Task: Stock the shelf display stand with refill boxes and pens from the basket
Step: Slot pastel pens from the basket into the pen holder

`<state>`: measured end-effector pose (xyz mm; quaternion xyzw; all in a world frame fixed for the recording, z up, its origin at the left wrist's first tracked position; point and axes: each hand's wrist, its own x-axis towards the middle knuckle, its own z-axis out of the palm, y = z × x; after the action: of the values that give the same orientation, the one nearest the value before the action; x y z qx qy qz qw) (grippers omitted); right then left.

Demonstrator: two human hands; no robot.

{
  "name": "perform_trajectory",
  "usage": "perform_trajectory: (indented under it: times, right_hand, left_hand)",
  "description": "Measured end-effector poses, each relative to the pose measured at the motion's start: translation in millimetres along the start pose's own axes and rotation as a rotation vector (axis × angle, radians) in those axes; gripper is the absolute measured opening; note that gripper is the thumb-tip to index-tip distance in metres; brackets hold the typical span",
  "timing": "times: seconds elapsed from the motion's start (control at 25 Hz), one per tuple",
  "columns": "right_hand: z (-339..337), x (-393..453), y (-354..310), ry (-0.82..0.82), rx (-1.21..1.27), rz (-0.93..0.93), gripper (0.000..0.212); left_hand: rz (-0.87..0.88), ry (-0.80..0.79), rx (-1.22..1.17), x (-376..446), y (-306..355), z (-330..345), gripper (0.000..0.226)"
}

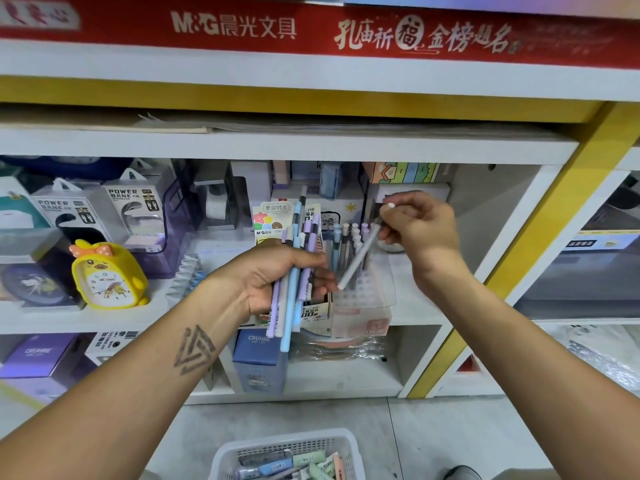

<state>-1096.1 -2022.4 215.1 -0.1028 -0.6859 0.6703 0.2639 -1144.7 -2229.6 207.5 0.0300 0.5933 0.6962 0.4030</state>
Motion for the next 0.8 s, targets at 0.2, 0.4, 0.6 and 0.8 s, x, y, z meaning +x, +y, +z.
perform_trajectory:
  times: [0.2,0.4,0.6,0.8]
  right_hand:
    - [-11.5,-2.2,23.6,-0.158,-0.586,-0.295,0.015]
    - [-18.1,-9.6,38.6,-0.233,-0.765,-0.471,0.011]
    - [-15.6,-7.1,41.0,-0.197,-0.753,-0.453,0.015]
    - [-12.6,-6.0,37.2,-0.154,-0.726,-0.375,0.024]
  left_hand:
    - [0.036,0.027,0.034,-2.2,0.1,-0.4,0.013]
    - [0.04,0.009,0.051,-0.9,-1.4,3.1,0.007]
    - [0.039,-0.011,0.071,-1.1,-2.4,5.0,0.005]
    - [0.034,-0.034,0.09,-0.9,-2.3,4.3,0.004]
